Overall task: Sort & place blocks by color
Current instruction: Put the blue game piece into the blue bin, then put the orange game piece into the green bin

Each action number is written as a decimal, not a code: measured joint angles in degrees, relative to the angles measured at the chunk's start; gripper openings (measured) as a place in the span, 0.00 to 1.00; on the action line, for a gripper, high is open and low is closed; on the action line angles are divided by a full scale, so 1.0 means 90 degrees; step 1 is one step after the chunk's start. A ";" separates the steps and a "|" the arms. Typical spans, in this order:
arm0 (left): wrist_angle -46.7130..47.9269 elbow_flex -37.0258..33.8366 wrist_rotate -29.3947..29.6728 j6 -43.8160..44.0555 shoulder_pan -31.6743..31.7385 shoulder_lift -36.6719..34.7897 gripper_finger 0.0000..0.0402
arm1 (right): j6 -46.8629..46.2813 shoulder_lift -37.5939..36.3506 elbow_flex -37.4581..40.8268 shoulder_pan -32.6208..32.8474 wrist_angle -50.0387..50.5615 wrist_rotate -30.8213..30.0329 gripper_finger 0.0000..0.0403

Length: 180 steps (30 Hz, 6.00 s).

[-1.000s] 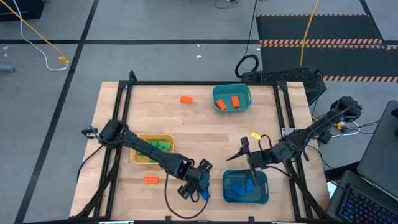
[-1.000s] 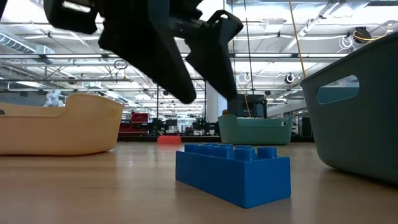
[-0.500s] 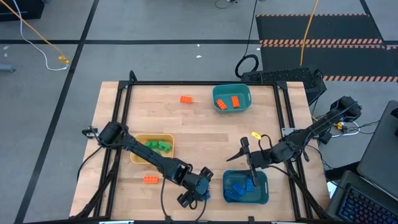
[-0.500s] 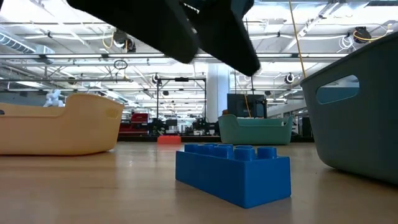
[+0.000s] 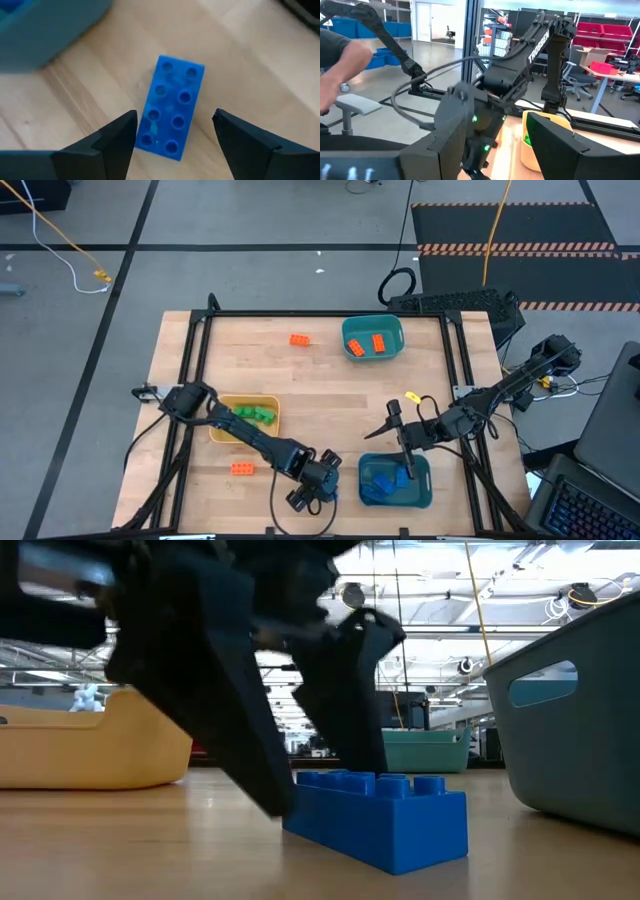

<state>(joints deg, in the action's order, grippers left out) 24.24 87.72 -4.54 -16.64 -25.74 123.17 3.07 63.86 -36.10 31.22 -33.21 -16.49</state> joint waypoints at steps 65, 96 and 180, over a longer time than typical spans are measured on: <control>-0.1400 0.0000 0.1540 0.0538 0.1094 -0.2348 0.42 | 0.1670 0.0784 -0.0002 0.0296 -0.1188 -0.2484 0.47; 0.2506 -0.0002 0.3349 0.1978 0.1162 -0.2948 0.56 | -0.3831 0.0464 0.0000 0.1421 0.2808 -0.0954 0.31; 0.3264 0.0848 0.0991 -0.1319 0.6761 -0.0071 0.66 | -0.0254 0.0464 -0.0002 -0.2432 0.0948 -0.0969 0.79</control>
<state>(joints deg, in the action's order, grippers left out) 53.62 95.35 4.38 -28.51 35.10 122.53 0.78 68.03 -36.12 9.33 -24.68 -25.21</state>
